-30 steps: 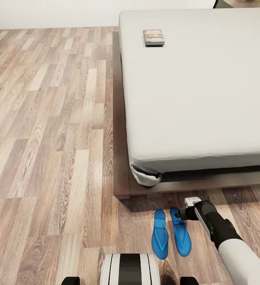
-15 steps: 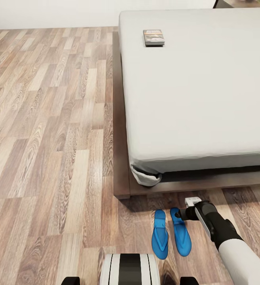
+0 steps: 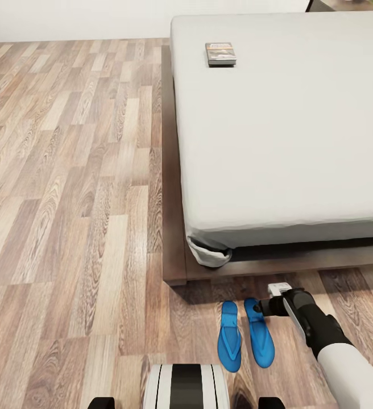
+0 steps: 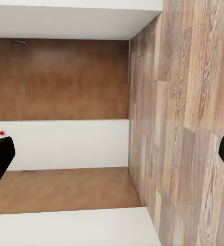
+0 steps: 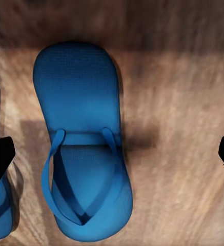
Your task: In the bedroom, move the book from the bed onto either nightstand, and place the two sandals side by side next to the bed.
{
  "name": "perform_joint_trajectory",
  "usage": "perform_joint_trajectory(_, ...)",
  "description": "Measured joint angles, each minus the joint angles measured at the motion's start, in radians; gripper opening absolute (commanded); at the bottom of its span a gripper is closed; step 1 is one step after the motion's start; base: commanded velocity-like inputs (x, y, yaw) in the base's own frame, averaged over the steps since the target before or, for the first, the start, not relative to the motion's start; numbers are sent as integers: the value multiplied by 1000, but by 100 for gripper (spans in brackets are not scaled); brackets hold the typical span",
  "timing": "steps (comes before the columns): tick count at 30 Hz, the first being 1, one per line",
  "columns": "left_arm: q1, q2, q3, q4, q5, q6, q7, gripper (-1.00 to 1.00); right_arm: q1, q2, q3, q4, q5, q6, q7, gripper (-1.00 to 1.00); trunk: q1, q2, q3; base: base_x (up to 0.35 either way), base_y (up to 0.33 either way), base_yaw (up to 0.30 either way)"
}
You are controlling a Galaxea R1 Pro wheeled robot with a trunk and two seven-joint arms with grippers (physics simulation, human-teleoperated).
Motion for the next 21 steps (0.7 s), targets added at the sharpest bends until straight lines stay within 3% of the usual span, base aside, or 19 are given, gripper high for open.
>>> perform_joint_trajectory(6,0,0,0,0,0,1,0,100,0,-20,-3,0,-4,-1,18,100,-3,1,23,0,0,0)
perform_joint_trajectory(21,0,0,0,0,0,1,0,100,1,-39,-4,0,-4,-1,41,100,-3,1,23,0,0,0)
